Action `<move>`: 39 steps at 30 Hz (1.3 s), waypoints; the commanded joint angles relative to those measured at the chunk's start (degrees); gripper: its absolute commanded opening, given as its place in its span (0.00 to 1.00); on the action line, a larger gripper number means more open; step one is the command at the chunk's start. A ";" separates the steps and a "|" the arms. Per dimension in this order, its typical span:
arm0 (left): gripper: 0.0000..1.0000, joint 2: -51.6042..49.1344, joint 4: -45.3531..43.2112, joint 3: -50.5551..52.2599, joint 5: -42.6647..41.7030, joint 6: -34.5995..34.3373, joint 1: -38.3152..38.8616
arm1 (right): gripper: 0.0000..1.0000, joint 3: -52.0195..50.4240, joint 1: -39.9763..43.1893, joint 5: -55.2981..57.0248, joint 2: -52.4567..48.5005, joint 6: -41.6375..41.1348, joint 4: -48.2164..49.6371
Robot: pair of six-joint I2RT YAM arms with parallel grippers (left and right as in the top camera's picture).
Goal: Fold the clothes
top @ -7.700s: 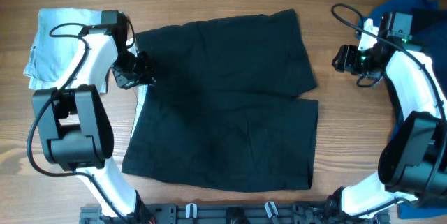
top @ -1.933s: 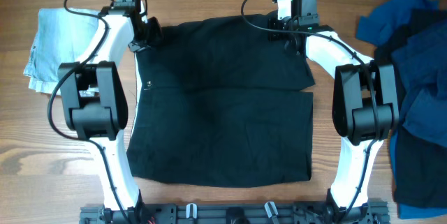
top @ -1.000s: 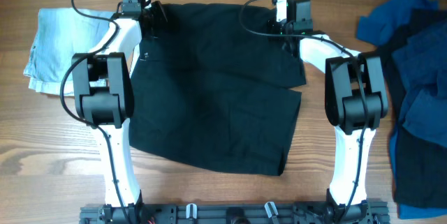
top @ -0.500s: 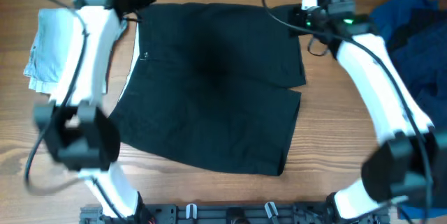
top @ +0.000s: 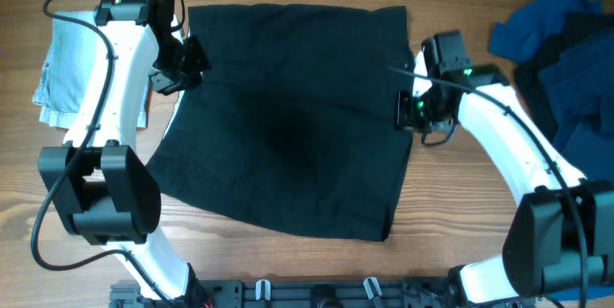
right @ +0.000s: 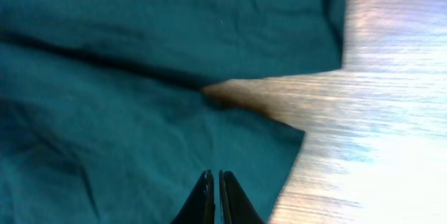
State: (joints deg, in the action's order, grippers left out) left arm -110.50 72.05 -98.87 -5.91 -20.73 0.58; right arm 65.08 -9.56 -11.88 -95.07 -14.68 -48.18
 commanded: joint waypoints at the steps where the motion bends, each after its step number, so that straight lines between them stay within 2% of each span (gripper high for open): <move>1: 0.04 0.11 -0.04 0.63 0.28 -0.74 -0.11 | 0.04 -6.54 0.20 -4.50 -0.61 -3.54 6.08; 4: 0.05 0.11 -0.48 0.63 2.43 -0.76 -0.11 | 0.04 -9.92 0.20 -4.46 -2.14 -3.50 12.96; 8: 0.07 0.11 -1.05 0.63 3.23 -0.76 -0.44 | 0.04 -10.32 0.20 -2.71 -6.27 -3.74 16.83; 15: 0.09 0.09 -0.39 0.63 4.09 -0.76 -2.64 | 0.04 -10.29 2.71 10.67 -13.99 -5.44 17.42; 22: 0.06 0.09 -0.50 2.10 3.80 -0.81 -4.85 | 0.04 -7.04 11.34 10.36 -14.45 -3.72 22.38; 30: 0.04 0.68 0.61 5.40 1.36 -0.50 -4.83 | 0.04 -4.52 12.96 5.11 -14.10 1.40 26.18; 32: 0.04 2.69 1.33 5.40 0.94 -0.50 -4.83 | 0.15 -2.19 12.96 2.67 -12.37 1.44 22.84; 33: 0.04 4.50 1.51 5.40 0.24 -0.52 -4.83 | 0.24 -0.50 12.96 1.57 -10.88 1.46 19.91; 34: 0.04 6.03 1.51 5.40 -0.26 -0.52 -4.83 | 0.28 1.07 12.96 1.46 -9.46 1.49 17.00; 35: 0.08 8.13 1.49 5.40 -0.92 -0.52 -4.83 | 0.34 3.04 12.96 1.49 -7.43 1.60 13.16; 36: 0.20 10.08 1.73 5.40 -1.77 -0.52 -4.81 | 0.40 4.31 12.96 1.49 -5.79 1.66 10.58; 37: 0.46 11.93 2.71 5.40 -3.15 -0.50 -4.70 | 0.44 5.62 12.96 1.46 -3.13 1.62 6.91; 38: 0.65 12.74 3.61 5.40 -3.58 -0.50 -4.50 | 0.48 5.99 12.96 1.22 -1.09 1.14 4.74; 39: 0.72 13.57 6.45 5.40 -3.69 -0.48 -3.91 | 0.51 5.99 12.96 0.09 1.92 0.96 1.18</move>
State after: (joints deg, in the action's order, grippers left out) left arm -102.24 74.67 -93.32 -6.55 -20.91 -4.23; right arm 68.10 3.07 -9.26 -101.95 -13.45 -41.80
